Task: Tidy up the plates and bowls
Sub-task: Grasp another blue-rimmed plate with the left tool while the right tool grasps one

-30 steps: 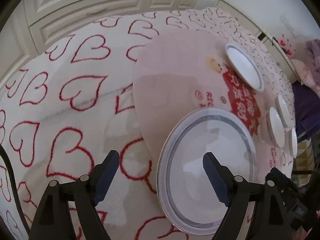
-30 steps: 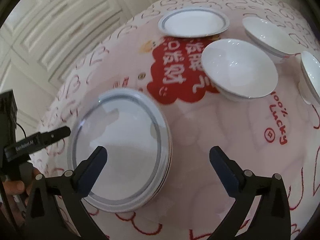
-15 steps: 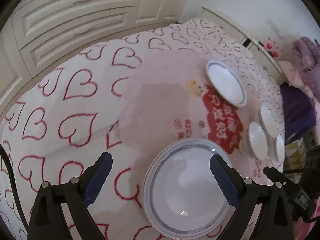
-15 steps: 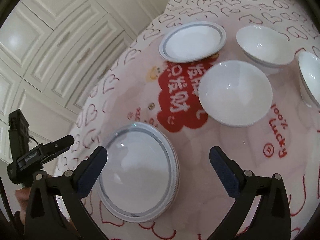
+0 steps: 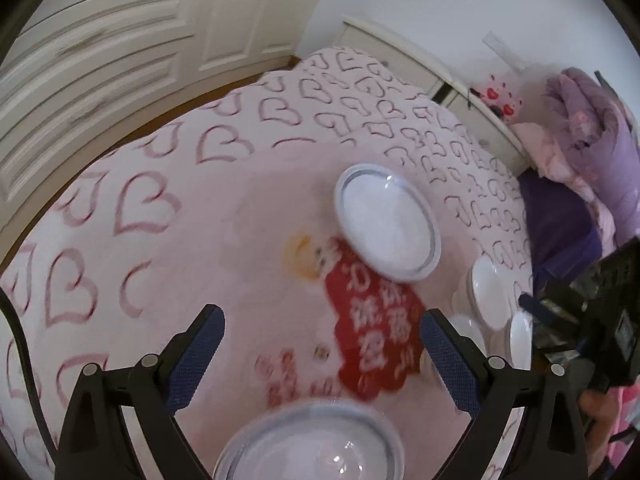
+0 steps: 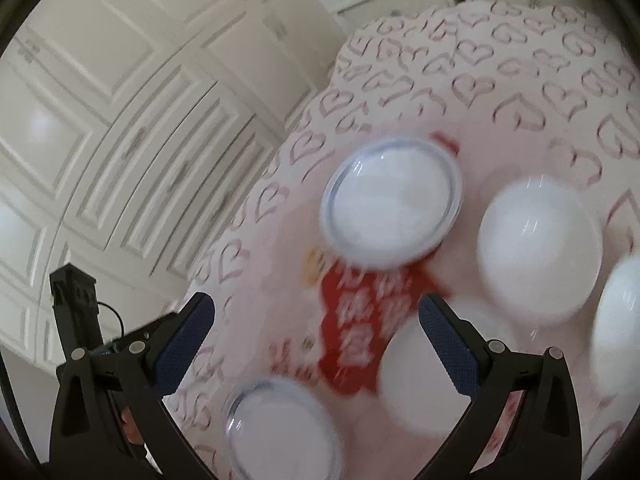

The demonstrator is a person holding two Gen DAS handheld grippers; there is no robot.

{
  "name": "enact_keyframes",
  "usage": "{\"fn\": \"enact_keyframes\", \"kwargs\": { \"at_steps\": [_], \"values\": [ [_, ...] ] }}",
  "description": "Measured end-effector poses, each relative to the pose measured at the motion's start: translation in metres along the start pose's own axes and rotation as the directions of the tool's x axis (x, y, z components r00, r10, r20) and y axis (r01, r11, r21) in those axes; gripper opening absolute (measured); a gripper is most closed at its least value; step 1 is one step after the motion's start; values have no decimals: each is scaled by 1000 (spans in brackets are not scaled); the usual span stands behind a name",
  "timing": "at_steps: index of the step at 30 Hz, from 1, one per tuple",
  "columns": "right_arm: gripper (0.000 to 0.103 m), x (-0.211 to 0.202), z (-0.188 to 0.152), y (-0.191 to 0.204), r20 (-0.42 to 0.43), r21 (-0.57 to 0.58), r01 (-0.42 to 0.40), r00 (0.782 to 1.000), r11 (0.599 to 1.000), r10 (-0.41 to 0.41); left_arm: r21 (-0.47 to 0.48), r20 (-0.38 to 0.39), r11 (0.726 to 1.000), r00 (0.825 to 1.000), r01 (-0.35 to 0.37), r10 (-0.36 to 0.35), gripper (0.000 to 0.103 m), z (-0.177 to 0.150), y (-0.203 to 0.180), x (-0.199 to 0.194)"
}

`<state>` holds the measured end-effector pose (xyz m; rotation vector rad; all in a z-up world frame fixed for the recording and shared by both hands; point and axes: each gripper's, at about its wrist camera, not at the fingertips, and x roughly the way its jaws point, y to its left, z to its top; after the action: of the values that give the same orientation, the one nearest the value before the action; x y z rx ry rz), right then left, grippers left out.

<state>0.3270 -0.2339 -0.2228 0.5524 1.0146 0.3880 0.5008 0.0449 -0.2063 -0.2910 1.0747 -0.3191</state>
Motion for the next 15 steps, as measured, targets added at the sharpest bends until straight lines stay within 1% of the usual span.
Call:
{"fn": "enact_keyframes", "kwargs": {
  "at_steps": [2, 6, 10, 11, 12, 15],
  "values": [
    [103, 10, 23, -16, -8, 17, 33, 999, 999, -33, -1, -13, 1000, 1000, 7, -7, 96, 15, -4, 24],
    [103, 36, 55, -50, -49, 53, 86, 995, 995, -84, -20, -53, 1000, 998, 17, -19, 95, 45, -6, 83],
    [103, 64, 72, -81, -98, 86, 125, 988, 988, -116, -63, -113, 997, 992, 42, -48, 93, 74, -3, 147],
    [103, 70, 74, -87, -111, 92, 133, 986, 987, -122, -73, -125, 996, 991, 45, -54, 91, 80, -2, 159],
    [103, 78, 76, -94, -127, 98, 137, 984, 986, -125, -84, -137, 995, 989, 51, -62, 88, 85, -2, 170],
    [103, 93, 80, -106, -154, 111, 124, 982, 986, -106, -120, -160, 991, 984, 64, -83, 87, 102, 4, 202]
  ]
}}
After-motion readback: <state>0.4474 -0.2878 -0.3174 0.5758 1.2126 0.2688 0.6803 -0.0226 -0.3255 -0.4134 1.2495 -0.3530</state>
